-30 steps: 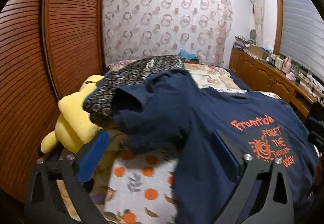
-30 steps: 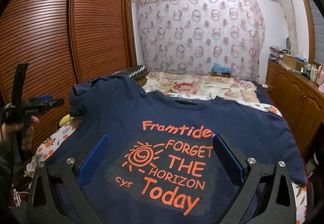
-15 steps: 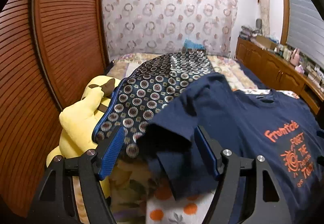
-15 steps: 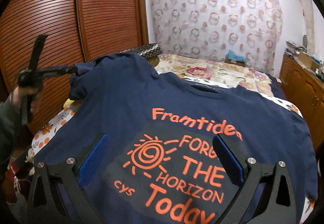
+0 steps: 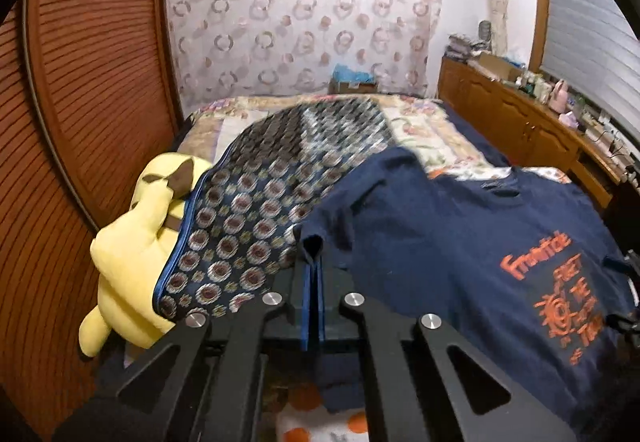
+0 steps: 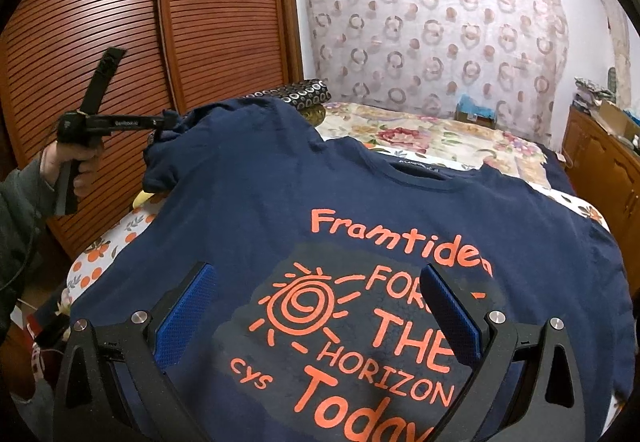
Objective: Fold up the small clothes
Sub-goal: 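Lift the sleeve with the left tool, fold it over the shirt body, release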
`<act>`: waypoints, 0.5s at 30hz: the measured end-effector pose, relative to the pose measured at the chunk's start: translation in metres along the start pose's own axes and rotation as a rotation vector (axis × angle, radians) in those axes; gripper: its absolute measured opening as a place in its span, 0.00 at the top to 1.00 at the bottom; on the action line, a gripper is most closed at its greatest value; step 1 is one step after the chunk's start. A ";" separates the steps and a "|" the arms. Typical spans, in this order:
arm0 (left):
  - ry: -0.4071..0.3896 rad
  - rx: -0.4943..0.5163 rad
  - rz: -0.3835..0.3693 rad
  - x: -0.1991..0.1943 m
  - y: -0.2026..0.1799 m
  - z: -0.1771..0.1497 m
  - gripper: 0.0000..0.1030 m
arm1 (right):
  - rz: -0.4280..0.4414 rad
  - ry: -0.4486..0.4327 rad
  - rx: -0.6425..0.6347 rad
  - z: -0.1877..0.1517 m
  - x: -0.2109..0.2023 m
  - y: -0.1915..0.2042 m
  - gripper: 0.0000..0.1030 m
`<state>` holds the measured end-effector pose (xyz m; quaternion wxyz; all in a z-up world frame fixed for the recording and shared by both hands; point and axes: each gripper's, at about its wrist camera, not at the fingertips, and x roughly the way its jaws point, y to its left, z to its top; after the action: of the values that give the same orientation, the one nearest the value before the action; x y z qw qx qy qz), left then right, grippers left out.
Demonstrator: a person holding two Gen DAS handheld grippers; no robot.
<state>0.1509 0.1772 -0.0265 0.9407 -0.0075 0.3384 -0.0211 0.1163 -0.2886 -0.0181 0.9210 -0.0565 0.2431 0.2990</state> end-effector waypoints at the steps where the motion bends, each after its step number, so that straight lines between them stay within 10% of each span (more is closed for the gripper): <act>1: -0.012 0.014 -0.014 -0.006 -0.009 0.003 0.97 | -0.001 -0.001 0.003 0.000 0.000 -0.001 0.02; 15: -0.054 0.238 -0.235 -0.041 -0.159 0.056 0.97 | -0.050 -0.054 0.074 -0.008 -0.022 -0.018 0.02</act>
<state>0.1497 0.0203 0.0475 0.9347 0.0637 0.3051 -0.1707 0.1086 -0.3168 -0.0151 0.9359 -0.0203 0.2275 0.2683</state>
